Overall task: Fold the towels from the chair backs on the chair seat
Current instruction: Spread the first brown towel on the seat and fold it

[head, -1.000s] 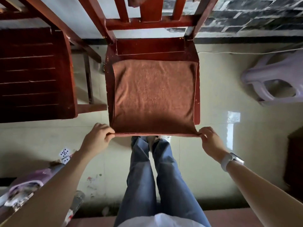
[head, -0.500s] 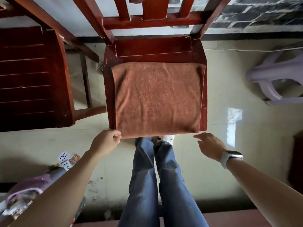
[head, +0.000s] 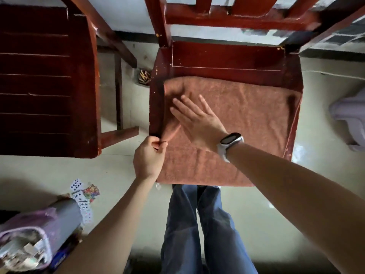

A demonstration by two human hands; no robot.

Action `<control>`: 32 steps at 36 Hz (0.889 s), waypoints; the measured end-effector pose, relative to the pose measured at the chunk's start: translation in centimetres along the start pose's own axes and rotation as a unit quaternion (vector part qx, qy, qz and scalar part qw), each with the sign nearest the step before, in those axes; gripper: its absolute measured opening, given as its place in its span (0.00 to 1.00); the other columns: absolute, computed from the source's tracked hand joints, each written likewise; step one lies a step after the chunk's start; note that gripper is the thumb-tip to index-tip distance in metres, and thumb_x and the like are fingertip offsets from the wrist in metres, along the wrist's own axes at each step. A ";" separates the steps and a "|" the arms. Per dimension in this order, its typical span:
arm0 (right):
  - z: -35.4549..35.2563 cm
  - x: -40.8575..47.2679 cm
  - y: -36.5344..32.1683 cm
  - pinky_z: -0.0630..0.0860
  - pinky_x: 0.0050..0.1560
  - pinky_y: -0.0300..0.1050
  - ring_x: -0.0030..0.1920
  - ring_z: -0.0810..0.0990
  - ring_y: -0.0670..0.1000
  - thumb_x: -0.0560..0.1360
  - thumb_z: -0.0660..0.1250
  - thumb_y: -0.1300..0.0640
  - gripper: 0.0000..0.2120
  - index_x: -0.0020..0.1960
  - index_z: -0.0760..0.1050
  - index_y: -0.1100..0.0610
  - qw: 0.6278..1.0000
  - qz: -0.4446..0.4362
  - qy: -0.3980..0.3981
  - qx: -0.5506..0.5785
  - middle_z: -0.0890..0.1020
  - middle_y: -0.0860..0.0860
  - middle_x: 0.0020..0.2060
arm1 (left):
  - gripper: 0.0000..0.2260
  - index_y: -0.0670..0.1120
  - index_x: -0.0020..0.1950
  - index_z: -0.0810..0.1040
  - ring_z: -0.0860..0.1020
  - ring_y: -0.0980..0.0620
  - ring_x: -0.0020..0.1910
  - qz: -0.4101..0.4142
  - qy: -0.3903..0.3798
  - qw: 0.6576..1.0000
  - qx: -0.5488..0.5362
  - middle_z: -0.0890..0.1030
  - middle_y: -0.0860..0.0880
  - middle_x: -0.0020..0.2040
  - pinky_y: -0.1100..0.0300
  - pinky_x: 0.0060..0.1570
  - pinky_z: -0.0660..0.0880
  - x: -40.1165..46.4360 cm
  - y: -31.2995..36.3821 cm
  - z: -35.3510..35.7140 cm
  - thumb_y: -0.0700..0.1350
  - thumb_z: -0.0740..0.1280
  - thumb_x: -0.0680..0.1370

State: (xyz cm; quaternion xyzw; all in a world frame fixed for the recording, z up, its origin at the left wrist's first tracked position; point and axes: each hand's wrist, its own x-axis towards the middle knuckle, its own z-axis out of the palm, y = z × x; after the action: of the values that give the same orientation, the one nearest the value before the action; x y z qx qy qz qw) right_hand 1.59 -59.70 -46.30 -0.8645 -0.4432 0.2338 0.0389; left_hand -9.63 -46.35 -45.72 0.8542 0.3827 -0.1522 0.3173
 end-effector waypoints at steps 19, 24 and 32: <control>-4.7 10.2 2.4 0.60 0.62 0.53 0.63 0.65 0.55 0.77 0.57 0.57 0.14 0.61 0.72 0.56 0.976 0.173 0.044 0.123 0.72 0.54 0.59 | 0.10 0.43 0.51 0.74 0.77 0.52 0.40 -0.020 -0.030 0.996 -0.077 0.79 0.52 0.41 0.65 0.40 0.66 0.0 -0.2 -0.5 0.44 0.70 0.73; -4.9 11.0 2.3 0.62 0.64 0.55 0.61 0.67 0.55 0.77 0.56 0.59 0.13 0.61 0.69 0.56 0.973 0.194 0.043 0.121 0.71 0.53 0.58 | 0.08 0.43 0.50 0.78 0.80 0.48 0.46 -0.053 -0.030 0.996 -0.060 0.83 0.48 0.46 0.59 0.47 0.72 0.5 -0.3 -0.8 0.45 0.69 0.74; -4.7 10.7 1.8 0.61 0.62 0.54 0.62 0.67 0.56 0.77 0.56 0.55 0.15 0.63 0.69 0.55 0.966 0.208 0.064 0.143 0.72 0.54 0.60 | 0.13 0.43 0.55 0.74 0.79 0.53 0.43 -0.082 -0.049 0.973 -0.209 0.82 0.46 0.48 0.64 0.47 0.73 2.0 1.3 -1.6 0.42 0.71 0.72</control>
State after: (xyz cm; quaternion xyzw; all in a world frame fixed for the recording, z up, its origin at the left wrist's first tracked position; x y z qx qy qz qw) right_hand 10.36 -51.75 -46.60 -0.9363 -0.2124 0.2420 0.1404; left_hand -7.34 -44.84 -44.96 0.7259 0.4591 -0.1359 0.4938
